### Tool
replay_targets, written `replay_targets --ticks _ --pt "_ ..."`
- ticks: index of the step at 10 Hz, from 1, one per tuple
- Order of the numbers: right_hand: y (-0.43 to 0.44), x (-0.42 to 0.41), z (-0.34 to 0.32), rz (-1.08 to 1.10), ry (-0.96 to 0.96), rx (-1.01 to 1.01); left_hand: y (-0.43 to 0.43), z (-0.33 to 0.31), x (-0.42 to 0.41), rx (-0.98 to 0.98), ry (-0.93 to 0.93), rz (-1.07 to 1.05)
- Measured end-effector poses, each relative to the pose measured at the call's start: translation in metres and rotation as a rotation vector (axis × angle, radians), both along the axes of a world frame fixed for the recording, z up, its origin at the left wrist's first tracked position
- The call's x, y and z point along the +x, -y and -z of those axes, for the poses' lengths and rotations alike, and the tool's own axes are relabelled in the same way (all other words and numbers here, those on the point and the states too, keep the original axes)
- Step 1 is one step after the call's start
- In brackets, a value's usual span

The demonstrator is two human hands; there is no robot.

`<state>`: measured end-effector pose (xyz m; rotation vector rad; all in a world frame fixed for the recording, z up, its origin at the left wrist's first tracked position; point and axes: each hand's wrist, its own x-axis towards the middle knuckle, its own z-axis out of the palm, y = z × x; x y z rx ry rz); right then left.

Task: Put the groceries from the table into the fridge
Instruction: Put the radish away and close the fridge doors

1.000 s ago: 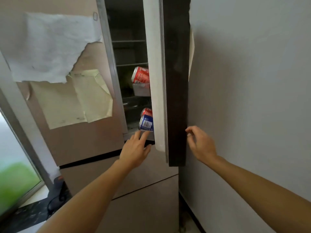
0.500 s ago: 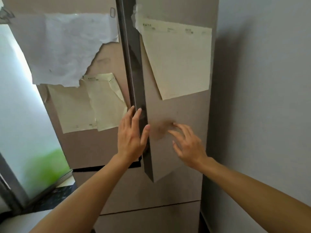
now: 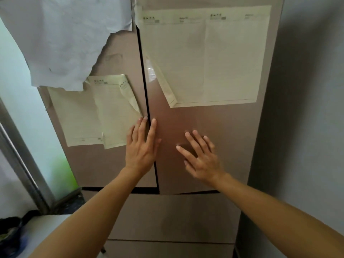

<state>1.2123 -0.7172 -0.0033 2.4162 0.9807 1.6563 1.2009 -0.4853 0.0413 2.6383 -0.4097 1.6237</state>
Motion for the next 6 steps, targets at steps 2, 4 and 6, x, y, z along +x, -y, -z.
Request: replay_targets --ticks 2,4,6 --pt "-0.009 0.029 0.007 0.086 0.078 0.002 -0.011 0.023 0.029 0.103 0.124 -0.005" --pt "-0.013 0.036 0.010 0.118 0.126 -0.016 -0.021 0.028 0.049 0.148 0.202 0.036" --pt "-0.022 0.014 0.003 0.104 0.003 0.062 -0.019 0.028 0.046 0.134 0.207 0.053"
